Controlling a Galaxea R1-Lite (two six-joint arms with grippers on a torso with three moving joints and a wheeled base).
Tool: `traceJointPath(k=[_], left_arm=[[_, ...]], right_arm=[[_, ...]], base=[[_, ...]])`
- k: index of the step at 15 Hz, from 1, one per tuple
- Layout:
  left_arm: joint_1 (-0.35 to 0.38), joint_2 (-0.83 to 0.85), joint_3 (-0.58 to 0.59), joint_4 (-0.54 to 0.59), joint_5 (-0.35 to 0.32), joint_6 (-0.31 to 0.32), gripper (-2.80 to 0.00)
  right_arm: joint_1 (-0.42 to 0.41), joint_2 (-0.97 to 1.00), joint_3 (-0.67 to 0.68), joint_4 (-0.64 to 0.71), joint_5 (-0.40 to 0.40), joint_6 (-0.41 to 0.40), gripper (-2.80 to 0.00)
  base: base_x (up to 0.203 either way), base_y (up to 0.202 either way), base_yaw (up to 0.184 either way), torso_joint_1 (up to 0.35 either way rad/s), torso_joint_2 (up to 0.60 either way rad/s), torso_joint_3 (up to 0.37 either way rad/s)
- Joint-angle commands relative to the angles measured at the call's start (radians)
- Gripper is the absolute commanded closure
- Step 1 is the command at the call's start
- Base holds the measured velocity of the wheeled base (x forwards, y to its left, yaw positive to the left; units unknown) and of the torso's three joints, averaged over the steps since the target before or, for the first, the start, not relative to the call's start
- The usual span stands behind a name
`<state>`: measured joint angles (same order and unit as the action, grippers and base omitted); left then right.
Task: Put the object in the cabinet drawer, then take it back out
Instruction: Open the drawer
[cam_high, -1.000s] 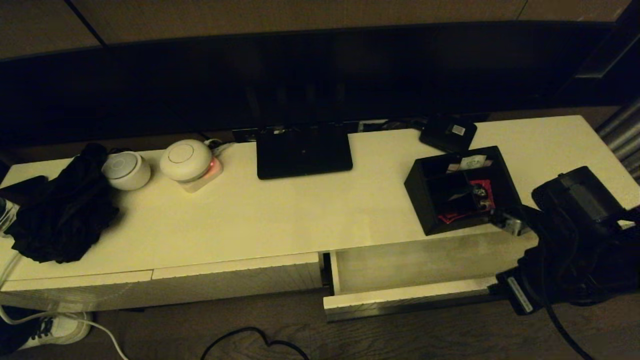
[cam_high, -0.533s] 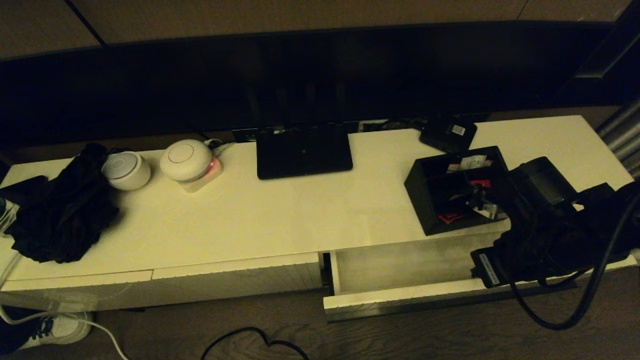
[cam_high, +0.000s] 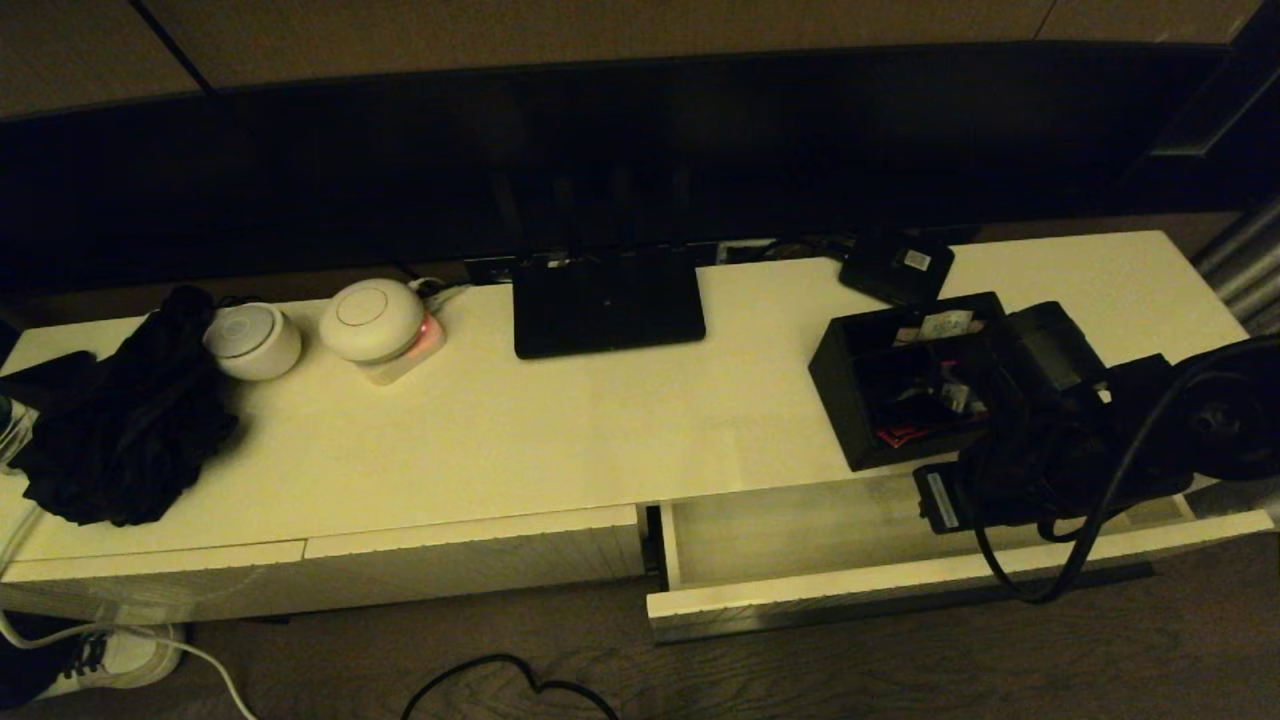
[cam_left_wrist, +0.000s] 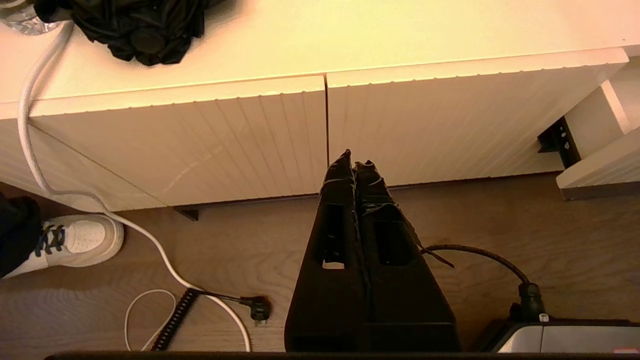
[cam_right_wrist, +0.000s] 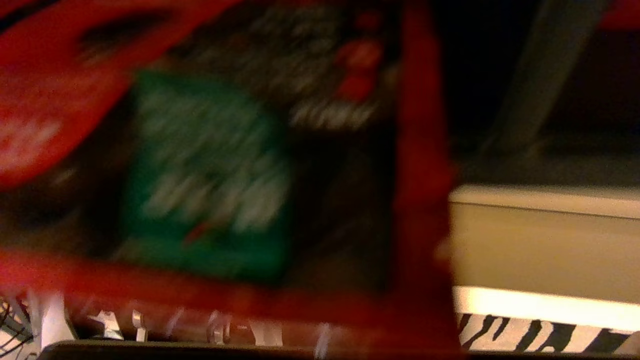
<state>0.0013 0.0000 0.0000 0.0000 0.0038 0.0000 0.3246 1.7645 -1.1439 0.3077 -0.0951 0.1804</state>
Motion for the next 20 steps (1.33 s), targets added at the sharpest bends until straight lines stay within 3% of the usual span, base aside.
traceJointPath(k=[1, 18, 20], left_arm=[[0.000, 0.000, 0.003, 0.000, 0.000, 0.000, 0.00], [0.000, 0.000, 0.003, 0.000, 0.001, 0.000, 0.00], [0.000, 0.000, 0.003, 0.000, 0.001, 0.000, 0.00]], right_arm=[[-0.007, 0.020, -0.007, -0.005, 0.000, 0.001, 0.00], [0.033, 0.045, 0.082, 0.068, -0.018, 0.003, 0.00], [0.045, 0.026, 0.108, 0.068, -0.018, 0.032, 0.00]], base=[[0.000, 0.000, 0.000, 0.000, 0.00, 0.000], [0.000, 0.000, 0.000, 0.000, 0.00, 0.000], [0.000, 0.000, 0.000, 0.000, 0.00, 0.000]])
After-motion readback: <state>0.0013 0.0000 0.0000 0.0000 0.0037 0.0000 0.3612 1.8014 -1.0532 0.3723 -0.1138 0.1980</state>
